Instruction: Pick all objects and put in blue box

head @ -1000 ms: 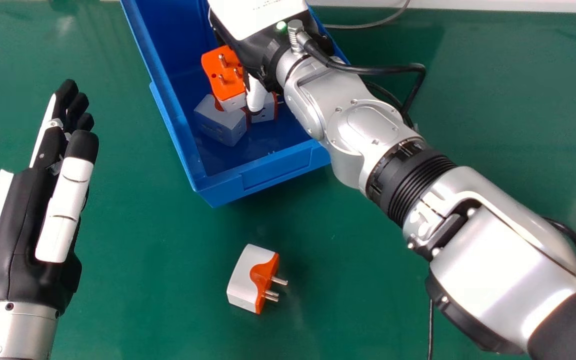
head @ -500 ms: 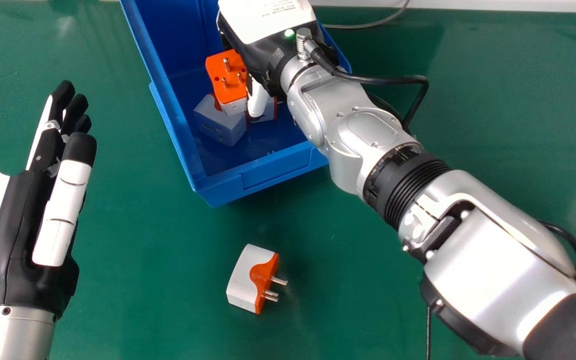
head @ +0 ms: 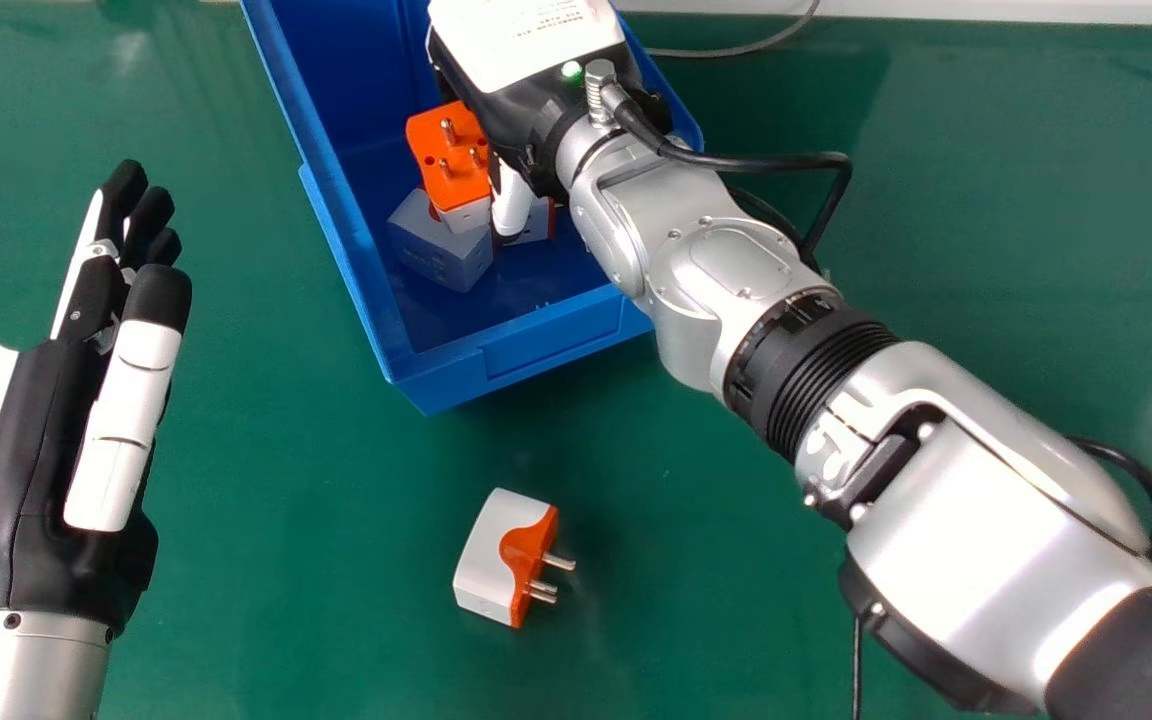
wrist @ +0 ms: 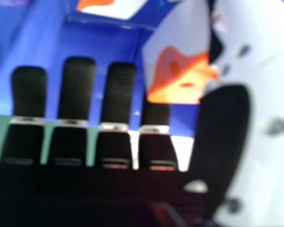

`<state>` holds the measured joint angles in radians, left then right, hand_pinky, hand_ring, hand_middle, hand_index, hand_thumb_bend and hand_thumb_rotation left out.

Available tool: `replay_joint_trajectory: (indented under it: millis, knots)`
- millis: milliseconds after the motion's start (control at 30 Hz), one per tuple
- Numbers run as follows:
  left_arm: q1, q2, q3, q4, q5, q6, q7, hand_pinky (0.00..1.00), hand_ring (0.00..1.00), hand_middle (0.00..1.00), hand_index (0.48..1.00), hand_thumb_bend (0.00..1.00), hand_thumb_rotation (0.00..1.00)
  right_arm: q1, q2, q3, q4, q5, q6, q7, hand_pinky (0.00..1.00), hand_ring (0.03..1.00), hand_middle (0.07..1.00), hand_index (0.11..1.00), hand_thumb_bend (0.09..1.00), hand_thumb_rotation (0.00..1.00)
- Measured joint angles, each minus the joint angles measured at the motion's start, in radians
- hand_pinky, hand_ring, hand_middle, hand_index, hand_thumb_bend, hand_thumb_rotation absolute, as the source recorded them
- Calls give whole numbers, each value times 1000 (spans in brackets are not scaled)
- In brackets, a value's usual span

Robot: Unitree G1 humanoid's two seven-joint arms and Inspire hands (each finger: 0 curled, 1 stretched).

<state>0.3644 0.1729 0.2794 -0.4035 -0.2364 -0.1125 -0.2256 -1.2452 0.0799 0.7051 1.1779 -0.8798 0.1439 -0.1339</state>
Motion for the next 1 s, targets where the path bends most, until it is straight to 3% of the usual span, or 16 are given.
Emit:
replay_joint_trajectory:
  millis: [133, 300, 367, 500, 533, 567, 667, 833, 900, 1000]
  knots:
    - [0, -6, -6, 0, 2, 0, 13, 1000, 995, 988, 984, 779, 992, 0, -2, 15, 0, -1, 5, 0, 413, 497, 604, 489, 521, 115]
    - [-3, -6, -18, -1, 2, 2, 16, 1000, 996, 988, 986, 780, 993, 0, -2, 20, 0, -1, 21, -5, 419, 508, 634, 490, 521, 124]
    - [-4, -6, -19, -1, 2, 2, 18, 1000, 996, 988, 985, 780, 993, 0, -3, 27, 0, -2, 24, -5, 433, 527, 651, 526, 565, 143]
    - [-4, -6, -19, -1, 2, 2, 19, 1000, 992, 985, 983, 776, 993, 0, -3, 35, 0, -1, 39, 1, 511, 618, 734, 683, 682, 295]
    - [-4, -6, -19, -1, 2, 2, 18, 1000, 992, 985, 983, 776, 993, 0, -3, 37, 0, -2, 42, 4, 511, 618, 734, 683, 682, 295]
    - [-4, -6, -19, -1, 2, 1, 18, 1000, 990, 984, 982, 774, 992, 0, -3, 41, 0, -2, 44, 11, 587, 697, 800, 756, 720, 385]
    - [-4, -6, -19, -1, 2, 1, 19, 1000, 990, 984, 981, 776, 991, -1, -5, 54, 0, -5, 45, 29, 709, 818, 893, 851, 791, 540]
    - [-4, -6, -19, -1, 3, 1, 29, 1000, 988, 982, 978, 779, 988, -1, -10, 60, -2, -23, 42, 47, 781, 885, 944, 902, 853, 649]
    - [-4, -6, -19, -1, 3, 1, 29, 1000, 989, 983, 978, 776, 986, -1, -12, 61, -3, -25, 42, 52, 815, 912, 969, 929, 897, 726]
    - [-4, -6, -19, -1, 2, 1, 29, 1000, 990, 983, 980, 774, 985, -1, -14, 68, -3, -35, 42, 54, 820, 916, 976, 938, 914, 761]
